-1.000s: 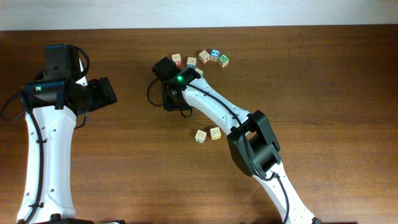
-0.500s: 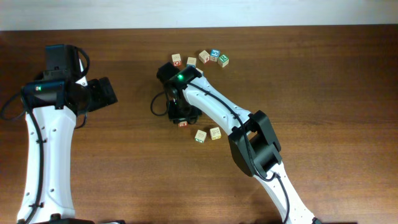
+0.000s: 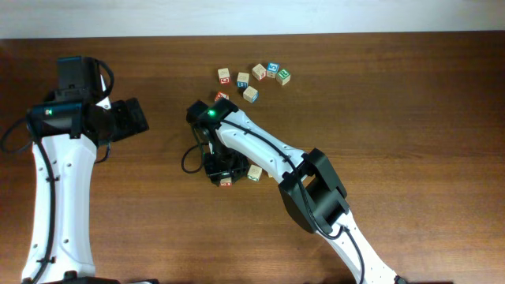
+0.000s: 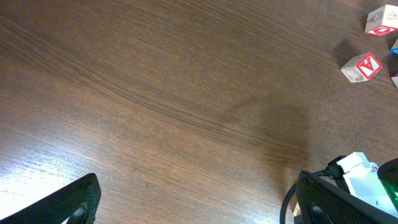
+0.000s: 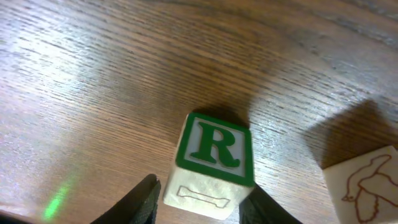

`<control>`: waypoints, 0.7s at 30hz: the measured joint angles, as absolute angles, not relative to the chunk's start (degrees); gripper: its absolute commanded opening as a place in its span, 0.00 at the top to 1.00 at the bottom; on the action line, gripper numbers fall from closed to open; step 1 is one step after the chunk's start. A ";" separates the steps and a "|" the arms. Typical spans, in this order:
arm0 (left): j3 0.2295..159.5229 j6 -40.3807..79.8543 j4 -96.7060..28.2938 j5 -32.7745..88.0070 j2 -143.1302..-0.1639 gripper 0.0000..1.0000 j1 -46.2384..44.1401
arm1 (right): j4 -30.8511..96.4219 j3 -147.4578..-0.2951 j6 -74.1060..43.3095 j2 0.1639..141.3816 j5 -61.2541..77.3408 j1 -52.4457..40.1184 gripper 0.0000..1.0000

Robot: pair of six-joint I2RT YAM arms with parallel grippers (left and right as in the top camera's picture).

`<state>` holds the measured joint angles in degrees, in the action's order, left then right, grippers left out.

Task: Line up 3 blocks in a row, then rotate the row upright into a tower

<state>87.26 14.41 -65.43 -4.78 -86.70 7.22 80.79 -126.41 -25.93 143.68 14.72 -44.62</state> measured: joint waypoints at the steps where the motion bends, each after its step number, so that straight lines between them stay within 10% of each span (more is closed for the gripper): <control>1: 87.26 14.41 -65.45 -4.78 -86.72 0.01 7.22 | 80.86 -126.56 -25.87 143.68 14.70 -44.31 0.55; 21: 87.26 14.41 -65.71 -4.49 -86.72 0.01 7.22 | 96.99 -162.98 -23.59 139.76 6.46 -34.70 0.50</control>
